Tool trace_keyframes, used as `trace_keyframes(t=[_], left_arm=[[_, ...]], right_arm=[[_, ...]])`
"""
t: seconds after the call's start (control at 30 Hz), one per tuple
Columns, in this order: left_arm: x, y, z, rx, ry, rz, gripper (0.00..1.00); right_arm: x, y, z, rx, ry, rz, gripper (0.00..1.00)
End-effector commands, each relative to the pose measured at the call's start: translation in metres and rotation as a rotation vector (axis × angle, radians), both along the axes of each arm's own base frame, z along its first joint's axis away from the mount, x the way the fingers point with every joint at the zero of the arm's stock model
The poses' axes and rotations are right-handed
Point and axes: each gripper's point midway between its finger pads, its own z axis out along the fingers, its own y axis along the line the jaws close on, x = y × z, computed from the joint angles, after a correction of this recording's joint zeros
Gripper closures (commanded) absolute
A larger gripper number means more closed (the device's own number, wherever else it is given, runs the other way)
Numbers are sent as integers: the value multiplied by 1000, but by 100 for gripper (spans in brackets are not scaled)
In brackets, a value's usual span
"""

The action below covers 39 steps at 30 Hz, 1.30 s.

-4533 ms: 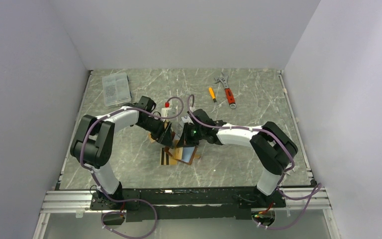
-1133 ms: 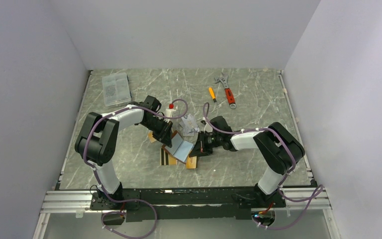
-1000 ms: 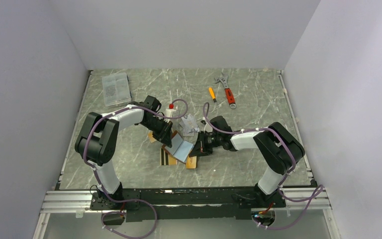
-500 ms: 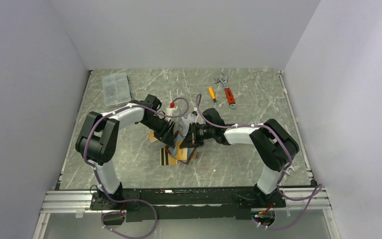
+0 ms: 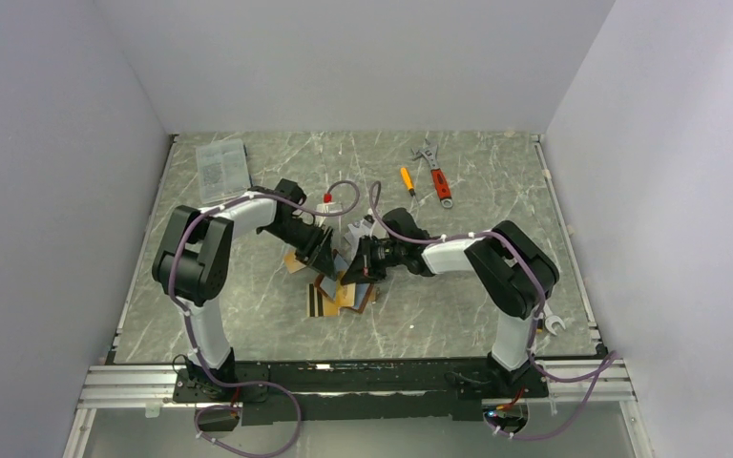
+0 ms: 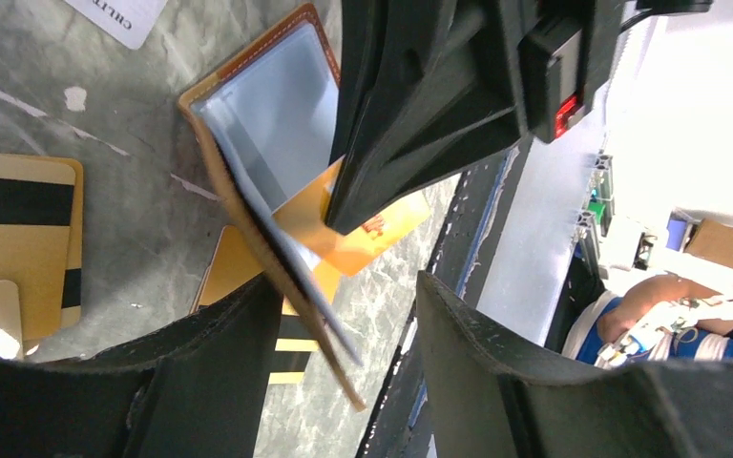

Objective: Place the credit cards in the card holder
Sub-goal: Insert the credit card into the card holder.

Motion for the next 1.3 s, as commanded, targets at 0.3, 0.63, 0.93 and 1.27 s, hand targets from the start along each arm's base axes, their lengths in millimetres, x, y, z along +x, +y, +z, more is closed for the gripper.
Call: trace_keyframes(t=[0.3, 0.63, 0.93, 1.27], left_arm=[[13, 1, -17, 58, -22, 28, 56], [21, 3, -26, 125, -16, 62, 91], [8, -29, -5, -35, 134, 63, 99], [0, -34, -25, -38, 209, 81, 98]], right_arm=[[4, 13, 5, 56, -40, 7, 100], [3, -11, 4, 32, -63, -68, 100], [14, -36, 10, -105, -96, -173, 100], [12, -57, -11, -293, -34, -204, 88]])
